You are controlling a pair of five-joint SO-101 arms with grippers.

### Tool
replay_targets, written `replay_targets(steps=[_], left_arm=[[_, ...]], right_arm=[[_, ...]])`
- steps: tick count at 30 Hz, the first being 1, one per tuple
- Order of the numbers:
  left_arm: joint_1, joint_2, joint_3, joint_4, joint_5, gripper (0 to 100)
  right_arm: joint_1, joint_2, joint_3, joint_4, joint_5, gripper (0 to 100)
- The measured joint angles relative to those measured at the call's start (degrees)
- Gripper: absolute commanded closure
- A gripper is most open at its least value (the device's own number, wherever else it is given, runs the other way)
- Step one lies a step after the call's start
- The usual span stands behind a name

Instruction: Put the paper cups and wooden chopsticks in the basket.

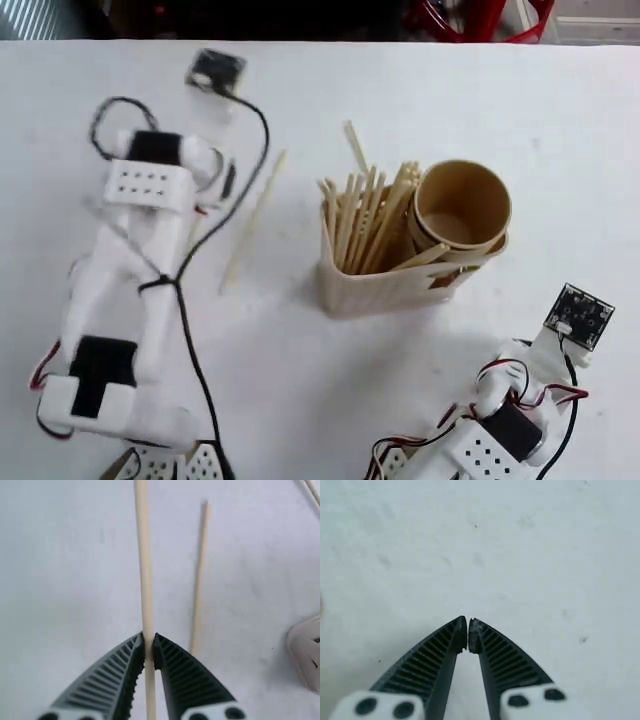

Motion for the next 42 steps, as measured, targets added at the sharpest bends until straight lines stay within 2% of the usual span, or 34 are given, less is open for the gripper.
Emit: replay_targets(steps=[4, 7, 13, 18, 26, 30, 38, 42], left_arm=[[1.32, 6.59, 5.19, -10.37, -0.09, 98], [1.05, 12.57, 5.01, -12.92, -0.09, 97], [1.23, 21.27, 0.70, -10.55, -0.09, 90], [1.14, 23.03, -3.52, -7.38, 0.00, 90], [2.11, 23.03, -4.04, -7.47, 1.14, 89], [2.99, 23.03, -4.04, -8.53, 1.41, 83], [3.16, 23.03, -4.04, -9.93, 1.41, 83], [2.11, 27.52, -6.95, -9.67, 1.41, 83]], right_arm=[[0.00, 0.00, 0.00, 0.00, 0.00, 98.0], [0.00, 0.00, 0.00, 0.00, 0.00, 98.0], [0.00, 0.00, 0.00, 0.00, 0.00, 98.0], [0.00, 0.00, 0.00, 0.00, 0.00, 98.0], [0.00, 0.00, 0.00, 0.00, 0.00, 98.0], [0.00, 0.00, 0.00, 0.00, 0.00, 98.0], [0.00, 0.00, 0.00, 0.00, 0.00, 98.0], [0.00, 0.00, 0.00, 0.00, 0.00, 98.0]])
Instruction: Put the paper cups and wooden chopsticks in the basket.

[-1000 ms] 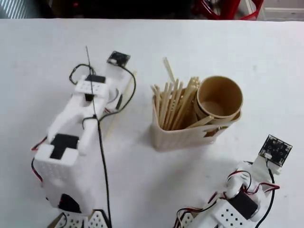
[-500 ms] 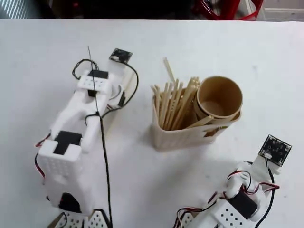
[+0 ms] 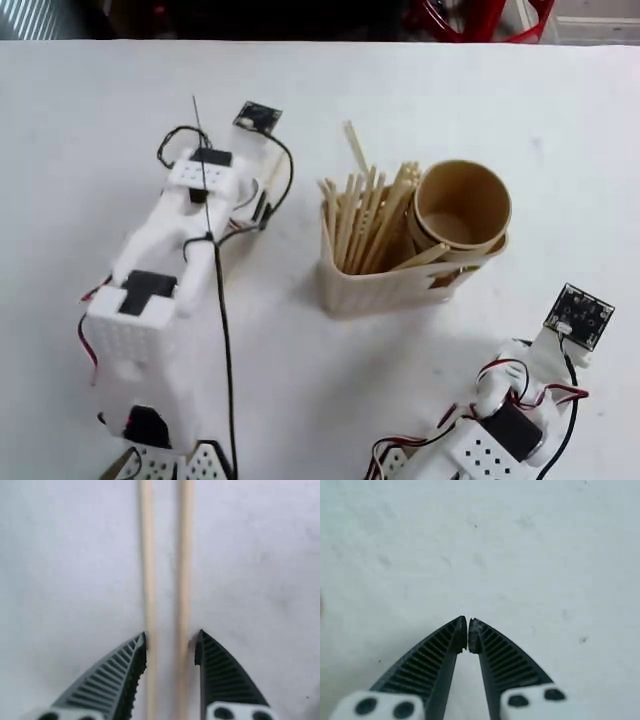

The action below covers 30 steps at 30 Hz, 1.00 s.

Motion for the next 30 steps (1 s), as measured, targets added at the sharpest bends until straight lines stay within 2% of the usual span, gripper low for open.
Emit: replay_targets(steps=[4, 8, 13, 18, 23, 30], left_arm=[[-0.53, 5.63, -9.05, 6.51, 0.53, 88], [-0.35, 11.78, -19.34, 14.33, 1.67, 98], [-0.79, 16.88, -28.04, 21.19, 2.02, 98], [-3.34, 17.14, -29.27, 22.59, 2.11, 98], [-4.75, 12.22, -29.10, 24.97, 2.11, 98], [-4.92, -7.38, -29.10, 28.57, 2.11, 98]], right_arm=[[0.00, 0.00, 0.00, 0.00, 0.00, 98.0], [0.00, 0.00, 0.00, 0.00, 0.00, 98.0], [0.00, 0.00, 0.00, 0.00, 0.00, 98.0], [0.00, 0.00, 0.00, 0.00, 0.00, 98.0], [0.00, 0.00, 0.00, 0.00, 0.00, 98.0], [0.00, 0.00, 0.00, 0.00, 0.00, 98.0]])
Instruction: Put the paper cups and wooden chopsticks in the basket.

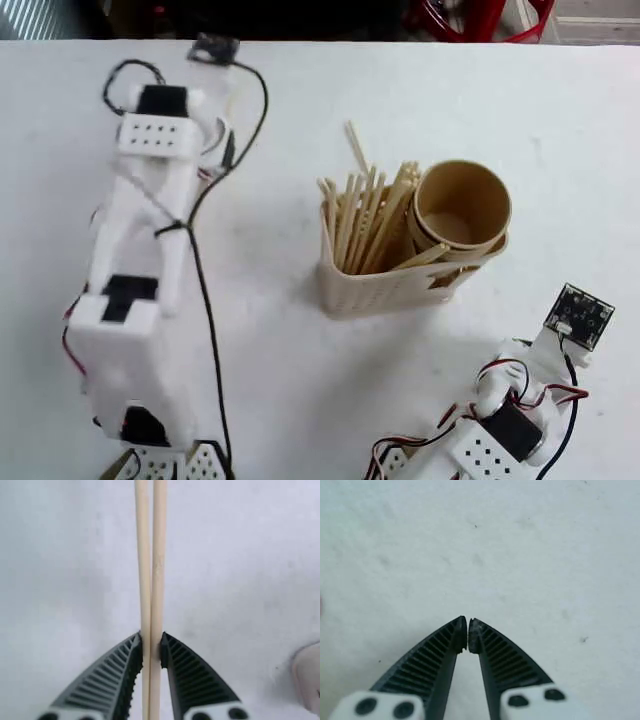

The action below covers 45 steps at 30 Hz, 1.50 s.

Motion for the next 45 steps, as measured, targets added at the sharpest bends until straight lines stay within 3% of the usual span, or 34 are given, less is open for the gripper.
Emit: replay_targets(steps=[5, 13, 20, 26, 37, 45], left_arm=[[3.34, -16.26, 0.00, 0.79, 0.00, 98], [20.31, -39.47, 0.00, 1.05, 0.00, 98], [33.67, -42.20, 0.44, -11.08, -0.09, 98], [43.78, -42.20, 8.62, -21.54, -0.09, 98], [46.95, -42.99, 24.09, -32.44, -0.09, 98], [46.86, -57.32, 43.08, -41.76, -0.09, 97]], right_arm=[[0.00, 0.00, 0.00, 0.00, 0.00, 98.0], [0.00, 0.00, 0.00, 0.00, 0.00, 98.0], [0.00, 0.00, 0.00, 0.00, 0.00, 98.0], [0.00, 0.00, 0.00, 0.00, 0.00, 98.0], [0.00, 0.00, 0.00, 0.00, 0.00, 98.0], [0.00, 0.00, 0.00, 0.00, 0.00, 98.0]])
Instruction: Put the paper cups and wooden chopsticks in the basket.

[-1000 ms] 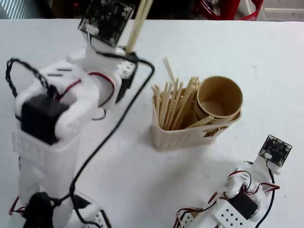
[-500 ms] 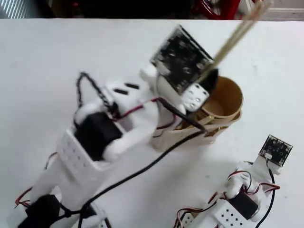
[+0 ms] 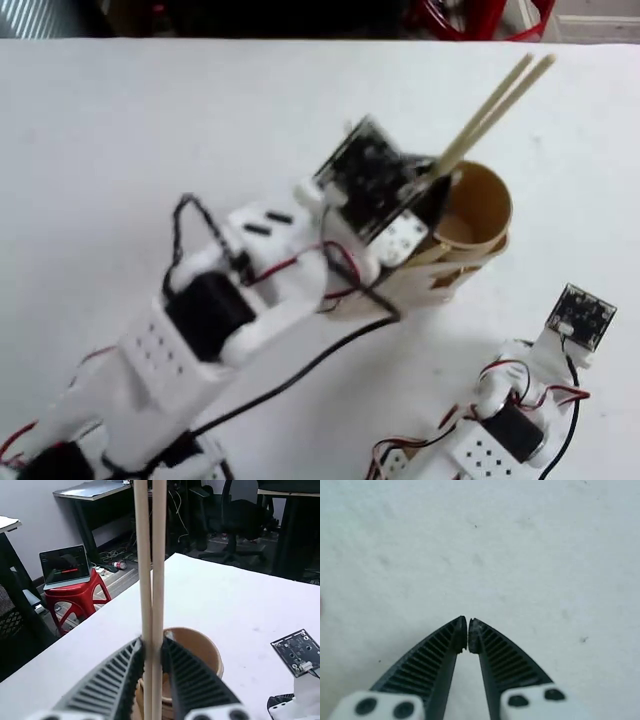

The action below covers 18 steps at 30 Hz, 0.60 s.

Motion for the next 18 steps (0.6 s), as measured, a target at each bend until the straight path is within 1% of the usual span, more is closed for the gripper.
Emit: replay_targets(steps=[4, 8, 16, 18], left_arm=[[-3.16, -5.01, 7.30, -2.02, 0.00, 88], [-4.22, -8.18, 10.29, -2.29, 0.00, 90], [-4.57, -11.43, 10.46, -2.29, 0.00, 91], [-6.07, -12.04, 10.46, -2.20, 0.00, 91]], right_arm=[[0.00, 0.00, 0.00, 0.00, 0.00, 98.0], [0.00, 0.00, 0.00, 0.00, 0.00, 98.0], [0.00, 0.00, 0.00, 0.00, 0.00, 98.0], [0.00, 0.00, 0.00, 0.00, 0.00, 98.0]])
